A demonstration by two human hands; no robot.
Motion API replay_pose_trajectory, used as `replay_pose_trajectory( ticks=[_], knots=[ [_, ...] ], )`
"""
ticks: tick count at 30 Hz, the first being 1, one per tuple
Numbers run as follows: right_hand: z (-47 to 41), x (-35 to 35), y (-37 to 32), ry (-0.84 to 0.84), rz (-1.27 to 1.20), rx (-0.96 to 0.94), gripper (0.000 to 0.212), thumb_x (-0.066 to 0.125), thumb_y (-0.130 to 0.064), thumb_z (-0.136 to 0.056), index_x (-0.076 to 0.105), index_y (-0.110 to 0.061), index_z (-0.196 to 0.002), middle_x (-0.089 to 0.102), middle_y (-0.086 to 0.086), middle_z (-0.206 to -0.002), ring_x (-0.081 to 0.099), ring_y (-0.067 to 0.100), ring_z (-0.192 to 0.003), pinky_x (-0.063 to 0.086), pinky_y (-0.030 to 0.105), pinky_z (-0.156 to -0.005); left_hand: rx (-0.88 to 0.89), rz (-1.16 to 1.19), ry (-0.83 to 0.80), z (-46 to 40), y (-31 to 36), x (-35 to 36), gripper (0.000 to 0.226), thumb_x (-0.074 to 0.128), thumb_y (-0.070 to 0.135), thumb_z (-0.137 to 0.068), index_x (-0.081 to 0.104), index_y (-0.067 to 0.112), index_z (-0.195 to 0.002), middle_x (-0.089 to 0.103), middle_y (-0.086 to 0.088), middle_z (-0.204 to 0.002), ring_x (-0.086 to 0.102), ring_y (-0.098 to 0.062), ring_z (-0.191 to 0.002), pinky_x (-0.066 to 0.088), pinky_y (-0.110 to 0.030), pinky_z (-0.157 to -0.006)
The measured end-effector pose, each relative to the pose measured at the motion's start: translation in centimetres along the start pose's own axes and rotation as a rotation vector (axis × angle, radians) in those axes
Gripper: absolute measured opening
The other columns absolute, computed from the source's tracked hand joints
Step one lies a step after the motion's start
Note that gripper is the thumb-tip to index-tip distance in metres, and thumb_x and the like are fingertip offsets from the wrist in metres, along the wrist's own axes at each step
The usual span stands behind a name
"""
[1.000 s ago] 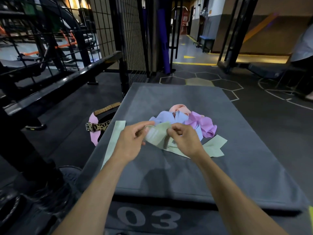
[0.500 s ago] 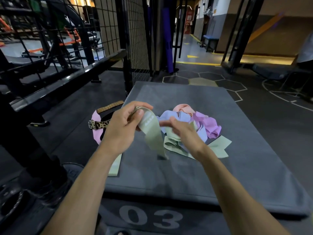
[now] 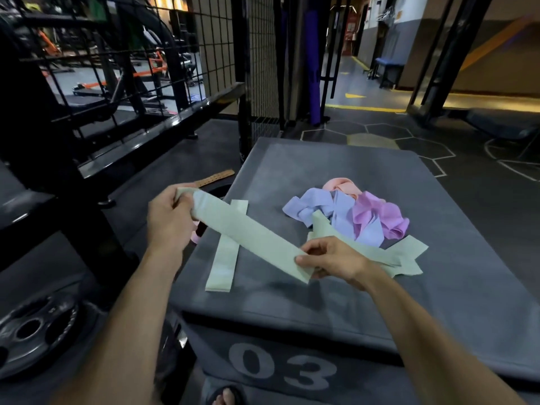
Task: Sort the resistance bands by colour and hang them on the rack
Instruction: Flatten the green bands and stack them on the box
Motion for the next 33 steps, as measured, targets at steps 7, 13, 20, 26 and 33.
replay_pose_trajectory(
  ticks=[7,13,20,26,33],
  knots=[
    [-1.2,-0.8,0.4,0.332,-0.168,0.049,0.028,0.081,-0.009,-0.083,0.068,0.003,-0.104,0.069,0.012,-0.083,0.062,0.025,-0.064,0.060,0.039,-0.061,-0.117,-0.112,-0.053,-0.4,-2.1,-2.1,0.031,0.053,0.007,-0.096,0.072,0.027,-0.083,0.073,0.004,-0.089,0.068,-0.014,-0.079,0.053,-0.024,-0.052],
    [-2.0,-1.2,0.4,0.556,-0.119,0.017,0.016,0.083,-0.013,-0.083,0.068,-0.009,-0.089,0.071,0.003,-0.079,0.058,0.012,-0.057,0.047,0.019,-0.045,-0.180,-0.260,-0.169,-0.9,-3.5,-3.6,0.022,0.062,0.011,-0.090,0.079,0.026,-0.091,0.076,0.002,-0.088,0.069,-0.018,-0.082,0.059,-0.036,-0.069],
    [-2.6,-0.9,-0.4,0.717,0.012,-0.110,0.015,0.081,-0.014,-0.084,0.069,-0.008,-0.088,0.074,0.007,-0.082,0.063,0.013,-0.043,0.053,0.025,-0.048,-0.263,-0.562,-0.500,-0.7,-5.8,-4.8,0.016,0.069,0.004,-0.086,0.077,0.018,-0.083,0.076,-0.004,-0.076,0.068,-0.019,-0.064,0.058,-0.033,-0.067],
    [-5.5,-1.4,-3.8,0.727,0.165,-0.274,0.003,0.075,-0.014,-0.087,0.072,-0.015,-0.088,0.075,0.004,-0.082,0.073,0.023,-0.067,0.062,0.038,-0.072,-0.384,-0.563,-0.586,-0.3,-6.7,-4.3,0.009,0.066,0.002,-0.090,0.072,0.008,-0.093,0.077,-0.014,-0.080,0.069,-0.018,-0.061,0.058,-0.030,-0.061],
    [-13.9,-0.9,-8.9,0.619,0.355,-0.277,0.007,0.072,-0.009,-0.085,0.070,-0.015,-0.088,0.075,0.005,-0.083,0.074,0.023,-0.080,0.060,0.043,-0.087,-0.432,-0.557,-0.737,-0.1,-7.1,-2.6,0.010,0.061,0.002,-0.090,0.065,0.009,-0.083,0.077,-0.008,-0.076,0.065,-0.015,-0.056,0.050,-0.024,-0.055]
  ],
)
Point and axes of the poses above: each hand's wrist, its own z-axis away from the middle knuckle, its own x-axis out of the palm, y = z × x, the point moved 1 cm from there along -z, towards the middle knuckle
